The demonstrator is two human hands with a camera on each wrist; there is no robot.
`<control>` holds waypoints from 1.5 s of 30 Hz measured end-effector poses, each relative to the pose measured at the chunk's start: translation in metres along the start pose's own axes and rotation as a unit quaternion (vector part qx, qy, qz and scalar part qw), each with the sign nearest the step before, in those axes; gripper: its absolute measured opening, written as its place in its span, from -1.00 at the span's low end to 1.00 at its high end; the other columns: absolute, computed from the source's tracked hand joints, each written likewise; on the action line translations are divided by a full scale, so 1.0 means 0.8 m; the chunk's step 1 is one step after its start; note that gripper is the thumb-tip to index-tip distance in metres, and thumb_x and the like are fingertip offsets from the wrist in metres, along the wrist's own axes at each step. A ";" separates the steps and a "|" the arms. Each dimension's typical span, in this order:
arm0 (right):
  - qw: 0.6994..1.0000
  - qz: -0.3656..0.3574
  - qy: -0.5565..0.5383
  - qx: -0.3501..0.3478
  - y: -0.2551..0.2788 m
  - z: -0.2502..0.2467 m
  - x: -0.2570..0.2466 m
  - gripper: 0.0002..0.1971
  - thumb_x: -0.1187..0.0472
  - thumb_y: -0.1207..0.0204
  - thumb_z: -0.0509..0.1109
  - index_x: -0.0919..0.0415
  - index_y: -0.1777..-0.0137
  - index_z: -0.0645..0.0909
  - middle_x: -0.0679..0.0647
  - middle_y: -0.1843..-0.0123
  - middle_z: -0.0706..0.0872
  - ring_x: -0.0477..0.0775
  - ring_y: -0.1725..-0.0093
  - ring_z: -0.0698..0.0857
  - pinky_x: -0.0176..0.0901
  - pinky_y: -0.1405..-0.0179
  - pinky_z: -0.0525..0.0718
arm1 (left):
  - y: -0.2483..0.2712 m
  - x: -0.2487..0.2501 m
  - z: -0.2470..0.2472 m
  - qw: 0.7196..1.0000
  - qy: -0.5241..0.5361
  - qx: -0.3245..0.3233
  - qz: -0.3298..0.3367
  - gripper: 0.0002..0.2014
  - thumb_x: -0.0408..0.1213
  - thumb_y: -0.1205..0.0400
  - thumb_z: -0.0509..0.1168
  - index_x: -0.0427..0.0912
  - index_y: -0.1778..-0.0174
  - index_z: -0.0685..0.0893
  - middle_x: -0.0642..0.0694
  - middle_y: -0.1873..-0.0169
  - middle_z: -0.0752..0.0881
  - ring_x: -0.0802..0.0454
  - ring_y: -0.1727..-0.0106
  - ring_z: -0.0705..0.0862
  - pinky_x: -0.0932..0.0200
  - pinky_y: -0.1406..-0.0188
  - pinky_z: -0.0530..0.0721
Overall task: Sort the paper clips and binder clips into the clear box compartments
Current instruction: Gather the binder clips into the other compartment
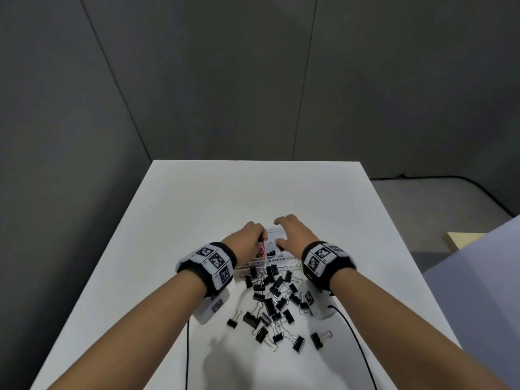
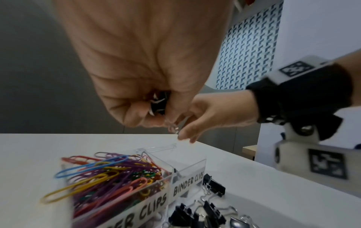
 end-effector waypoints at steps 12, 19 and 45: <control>0.992 0.092 0.052 -0.069 0.060 0.029 0.107 -0.47 0.24 -0.61 0.25 0.16 -0.57 0.23 0.06 -0.62 0.28 0.10 -0.54 0.35 -0.05 -0.50 0.40 | -0.057 0.031 0.019 0.987 -0.146 0.020 0.056 -0.64 -0.22 -0.69 0.18 -0.06 -0.43 0.49 -0.07 -0.38 0.56 -0.07 -0.35 0.56 0.01 -0.21 0.59; 0.984 0.080 0.094 -0.130 0.054 0.067 0.092 -0.24 0.14 -0.58 0.25 0.06 -0.67 -0.11 0.02 -0.72 -0.11 0.18 -0.68 0.03 0.08 -0.61 0.27 | 0.000 0.022 0.086 0.959 -0.215 -0.032 0.181 -0.64 -0.21 -0.72 0.11 -0.07 -0.45 0.49 -0.10 -0.43 0.52 -0.08 -0.43 0.51 -0.03 -0.37 0.58; 0.989 0.101 0.050 -0.095 0.093 0.094 0.064 -0.73 0.24 -0.50 0.38 0.12 -0.14 0.41 0.16 -0.23 0.40 0.20 0.02 0.59 -0.01 0.00 0.67 | 0.009 -0.056 0.099 0.975 -0.200 -0.089 0.045 -0.46 -0.19 -0.68 0.22 -0.03 -0.59 0.24 -0.12 -0.57 0.28 -0.13 -0.56 0.30 -0.06 -0.44 0.48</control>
Point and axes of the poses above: each hand's wrist, its own y-axis away from the middle knuckle, its own z-axis out of the palm, x = y × z, the point moved 2 cm from there along -y, towards the middle knuckle
